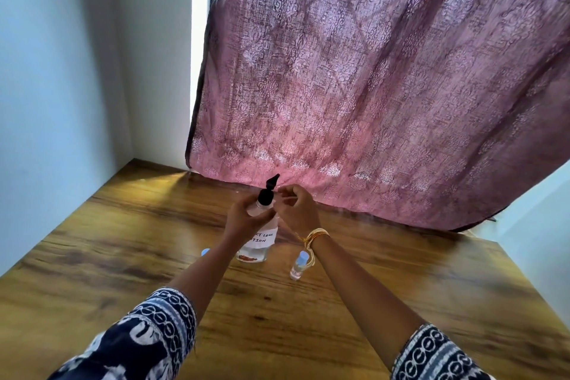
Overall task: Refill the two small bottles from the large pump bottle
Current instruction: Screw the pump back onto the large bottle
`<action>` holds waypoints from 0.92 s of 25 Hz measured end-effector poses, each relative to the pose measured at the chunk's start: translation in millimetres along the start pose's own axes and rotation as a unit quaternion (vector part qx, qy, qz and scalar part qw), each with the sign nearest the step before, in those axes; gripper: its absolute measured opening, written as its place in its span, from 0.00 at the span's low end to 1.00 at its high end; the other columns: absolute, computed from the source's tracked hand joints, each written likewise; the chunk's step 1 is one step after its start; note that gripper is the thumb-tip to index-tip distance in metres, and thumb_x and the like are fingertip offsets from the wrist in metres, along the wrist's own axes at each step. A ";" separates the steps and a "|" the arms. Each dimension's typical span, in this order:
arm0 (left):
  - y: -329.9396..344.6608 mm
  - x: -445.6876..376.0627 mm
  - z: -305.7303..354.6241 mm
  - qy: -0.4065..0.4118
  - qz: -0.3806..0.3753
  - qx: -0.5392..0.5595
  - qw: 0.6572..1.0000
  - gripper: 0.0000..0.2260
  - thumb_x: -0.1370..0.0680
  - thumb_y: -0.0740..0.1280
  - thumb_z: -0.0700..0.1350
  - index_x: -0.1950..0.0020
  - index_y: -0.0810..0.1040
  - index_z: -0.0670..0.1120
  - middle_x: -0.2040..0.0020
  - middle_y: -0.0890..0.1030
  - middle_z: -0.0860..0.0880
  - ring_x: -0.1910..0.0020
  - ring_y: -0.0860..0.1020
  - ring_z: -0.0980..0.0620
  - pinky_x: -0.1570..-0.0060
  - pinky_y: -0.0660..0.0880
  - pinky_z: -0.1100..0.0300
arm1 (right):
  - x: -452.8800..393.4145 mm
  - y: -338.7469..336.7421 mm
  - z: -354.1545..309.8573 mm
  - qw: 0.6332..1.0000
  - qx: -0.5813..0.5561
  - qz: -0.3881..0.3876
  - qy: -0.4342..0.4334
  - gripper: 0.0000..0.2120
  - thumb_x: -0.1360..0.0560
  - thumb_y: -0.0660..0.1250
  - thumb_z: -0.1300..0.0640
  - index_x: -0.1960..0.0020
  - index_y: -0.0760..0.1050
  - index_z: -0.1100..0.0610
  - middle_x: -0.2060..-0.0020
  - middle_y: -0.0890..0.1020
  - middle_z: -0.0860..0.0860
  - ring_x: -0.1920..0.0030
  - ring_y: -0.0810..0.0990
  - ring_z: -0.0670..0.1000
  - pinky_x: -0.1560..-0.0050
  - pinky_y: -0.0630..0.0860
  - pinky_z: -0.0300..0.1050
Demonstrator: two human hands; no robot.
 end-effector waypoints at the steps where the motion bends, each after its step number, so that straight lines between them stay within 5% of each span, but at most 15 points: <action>1: 0.1 0.2 2.0 0.007 -0.007 -0.006 1.000 0.16 0.31 0.77 0.44 0.47 0.79 0.55 0.54 0.82 0.54 0.56 0.78 0.63 0.57 0.75 0.59 | 1.7 5.1 -3.5 1.000 0.013 -0.015 -0.014 0.12 0.31 0.74 0.60 0.49 0.78 0.59 0.54 0.81 0.51 0.55 0.78 0.47 0.55 0.75 0.37; 11: -0.8 -3.5 -8.0 0.007 -0.014 -0.024 1.000 0.20 0.33 0.77 0.49 0.43 0.77 0.55 0.48 0.82 0.53 0.49 0.79 0.57 0.57 0.70 0.65 | -5.6 11.5 -17.8 0.993 0.080 -0.045 -0.075 0.13 0.28 0.73 0.60 0.44 0.80 0.59 0.49 0.85 0.54 0.46 0.82 0.50 0.46 0.76 0.39; 18: 0.1 -4.1 -10.4 -0.005 -0.027 -0.015 1.000 0.20 0.32 0.77 0.49 0.42 0.77 0.53 0.48 0.82 0.52 0.52 0.79 0.61 0.60 0.70 0.65 | -13.2 16.0 -15.0 0.989 0.101 -0.079 -0.067 0.12 0.26 0.69 0.63 0.43 0.80 0.58 0.50 0.85 0.54 0.48 0.82 0.52 0.42 0.79 0.50; 23: -0.5 -4.6 -9.7 0.012 -0.027 -0.014 0.999 0.19 0.32 0.77 0.48 0.44 0.77 0.54 0.50 0.82 0.52 0.53 0.79 0.58 0.59 0.69 0.63 | -12.5 11.3 -15.7 0.995 0.073 -0.045 -0.058 0.14 0.30 0.76 0.59 0.45 0.80 0.58 0.53 0.85 0.52 0.51 0.82 0.50 0.45 0.80 0.46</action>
Point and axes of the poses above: each hand's wrist, its own x-axis away from the middle knuckle, its own y-axis out of the palm, z = x × y, the point moved 7 cm from there along -x, towards the middle knuckle
